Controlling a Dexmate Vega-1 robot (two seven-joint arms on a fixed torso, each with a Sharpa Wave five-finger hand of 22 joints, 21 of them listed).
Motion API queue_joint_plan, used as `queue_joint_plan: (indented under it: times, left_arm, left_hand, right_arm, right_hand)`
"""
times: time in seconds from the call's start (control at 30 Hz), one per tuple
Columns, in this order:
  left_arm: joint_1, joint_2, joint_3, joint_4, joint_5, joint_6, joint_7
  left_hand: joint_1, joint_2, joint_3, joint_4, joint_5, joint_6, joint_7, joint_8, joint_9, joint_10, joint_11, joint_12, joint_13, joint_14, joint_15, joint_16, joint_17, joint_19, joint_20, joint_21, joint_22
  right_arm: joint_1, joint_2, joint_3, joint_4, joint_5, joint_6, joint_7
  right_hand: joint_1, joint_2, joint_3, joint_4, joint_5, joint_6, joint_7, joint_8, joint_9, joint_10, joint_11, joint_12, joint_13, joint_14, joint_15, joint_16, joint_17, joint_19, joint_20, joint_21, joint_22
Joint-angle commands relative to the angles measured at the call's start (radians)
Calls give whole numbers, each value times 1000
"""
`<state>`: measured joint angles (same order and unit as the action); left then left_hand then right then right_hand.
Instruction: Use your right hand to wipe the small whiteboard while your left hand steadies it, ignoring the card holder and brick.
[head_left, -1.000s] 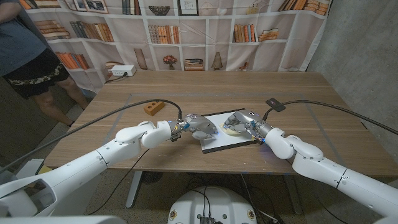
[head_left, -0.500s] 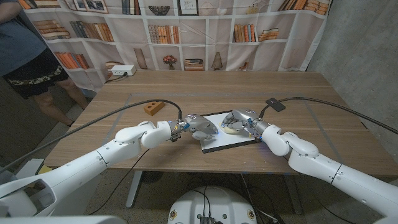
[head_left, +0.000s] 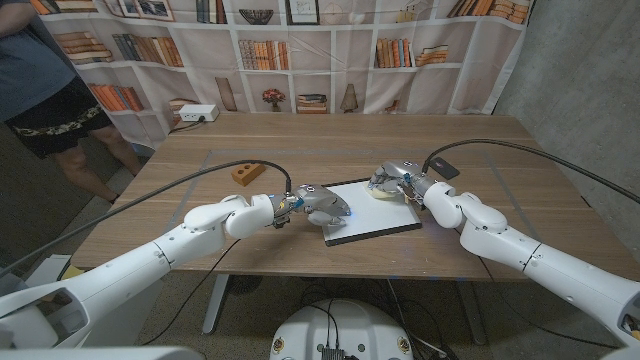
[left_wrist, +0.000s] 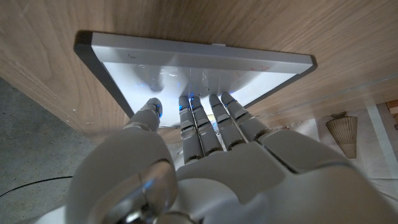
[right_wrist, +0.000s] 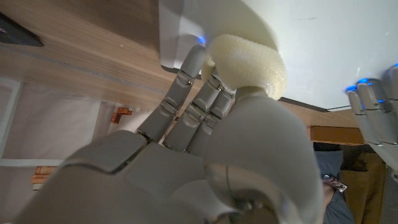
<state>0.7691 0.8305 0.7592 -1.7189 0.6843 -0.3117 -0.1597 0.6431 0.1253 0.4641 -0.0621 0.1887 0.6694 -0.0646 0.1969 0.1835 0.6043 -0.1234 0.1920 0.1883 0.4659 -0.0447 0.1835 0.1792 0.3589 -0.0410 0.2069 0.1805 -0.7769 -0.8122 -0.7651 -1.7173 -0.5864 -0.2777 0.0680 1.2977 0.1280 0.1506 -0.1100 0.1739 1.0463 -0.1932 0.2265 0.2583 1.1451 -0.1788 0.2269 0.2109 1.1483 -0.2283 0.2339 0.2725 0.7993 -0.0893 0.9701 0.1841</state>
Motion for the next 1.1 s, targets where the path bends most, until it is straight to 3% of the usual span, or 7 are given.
queue_joint_plan:
  times: [0.03, 0.6, 1.1]
  left_arm:
    - [-17, -7, 1, 32, -4, -17, 7]
    - [-29, -10, 2, 49, -5, -26, 23]
    - [-14, 6, -5, 38, -15, -36, 25]
  left_hand:
    - [1, -5, 9, -1, -4, 4, 4, 8, 5, 7, 1, 5, 5, 8, -86, 6, 3, 8, -40, 5, 2]
    - [0, 0, 14, 1, -4, 6, 2, 8, 5, 10, 3, 6, 5, 8, -87, 6, 4, 8, -41, 5, 2]
    - [0, 2, 18, 2, -5, 6, 4, 8, 5, 10, 1, 5, 5, 10, -85, 6, 3, 7, -40, 5, 2]
  right_arm:
    - [28, 1, -20, 92, 16, -53, 14]
    - [-100, -85, -14, -109, 86, 52, 46]
    - [-177, -94, 8, -163, 103, 18, 41]
  right_hand:
    - [3, 11, 19, -12, 5, 6, 1, 4, 2, 7, 6, 3, 4, 1, -5, 8, 2, -4, -130, 4, 5]
    - [4, 9, 29, -18, 5, 7, 0, 4, 0, 8, 5, 2, 4, -1, -7, 9, 3, -3, -130, 6, 4]
    - [0, 9, 34, -19, 5, 10, 2, 6, 1, 13, 7, 3, 3, -3, -6, 8, 3, -6, -130, 8, 4]
